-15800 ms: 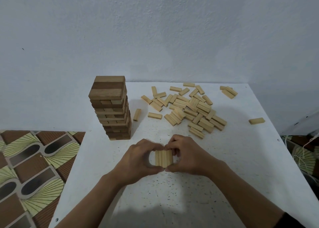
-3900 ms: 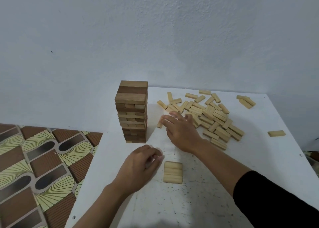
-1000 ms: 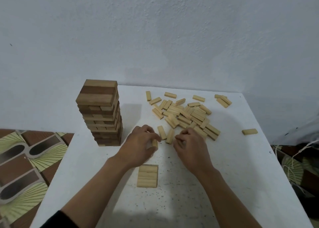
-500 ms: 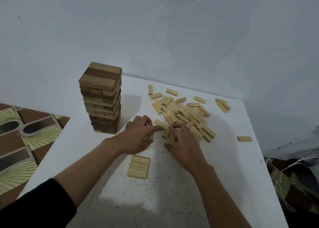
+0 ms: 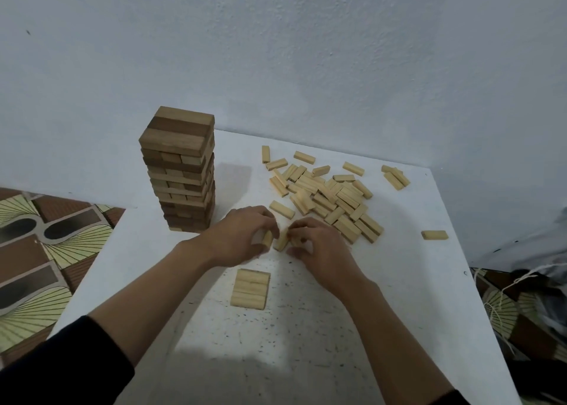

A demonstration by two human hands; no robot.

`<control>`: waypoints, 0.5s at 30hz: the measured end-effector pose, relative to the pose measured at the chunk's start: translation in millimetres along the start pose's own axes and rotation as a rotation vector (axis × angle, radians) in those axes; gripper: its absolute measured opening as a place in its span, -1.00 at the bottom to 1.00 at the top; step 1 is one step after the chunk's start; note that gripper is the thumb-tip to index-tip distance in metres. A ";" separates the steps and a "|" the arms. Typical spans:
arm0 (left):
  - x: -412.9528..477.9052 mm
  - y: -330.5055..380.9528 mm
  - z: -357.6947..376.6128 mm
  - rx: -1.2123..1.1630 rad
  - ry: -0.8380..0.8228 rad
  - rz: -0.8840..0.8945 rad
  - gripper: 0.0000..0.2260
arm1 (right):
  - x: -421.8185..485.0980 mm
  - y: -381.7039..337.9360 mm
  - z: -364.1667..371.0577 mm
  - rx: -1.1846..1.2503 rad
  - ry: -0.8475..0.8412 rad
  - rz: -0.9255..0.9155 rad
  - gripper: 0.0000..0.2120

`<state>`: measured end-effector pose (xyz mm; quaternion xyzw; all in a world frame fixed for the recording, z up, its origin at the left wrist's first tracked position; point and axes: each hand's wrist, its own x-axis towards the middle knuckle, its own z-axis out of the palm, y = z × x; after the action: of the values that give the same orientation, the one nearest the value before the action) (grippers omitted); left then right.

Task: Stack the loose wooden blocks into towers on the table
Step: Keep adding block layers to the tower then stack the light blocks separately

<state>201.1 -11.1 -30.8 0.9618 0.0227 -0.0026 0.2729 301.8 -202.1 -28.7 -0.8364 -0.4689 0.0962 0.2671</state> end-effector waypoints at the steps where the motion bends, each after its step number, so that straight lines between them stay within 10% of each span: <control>1: -2.9 0.1 0.3 -0.027 0.023 0.007 -0.70 | -1.6 -0.1 1.7 0.011 -0.002 -0.004 -0.72; 15: 10.8 8.7 -1.8 -0.066 -0.071 -0.017 -0.35 | -7.9 -5.7 -3.4 -0.024 0.012 0.112 -0.56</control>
<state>212.3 -17.0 -24.9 0.9513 0.0211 -0.0384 0.3051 294.7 -207.5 -23.4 -0.8650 -0.4209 0.1003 0.2541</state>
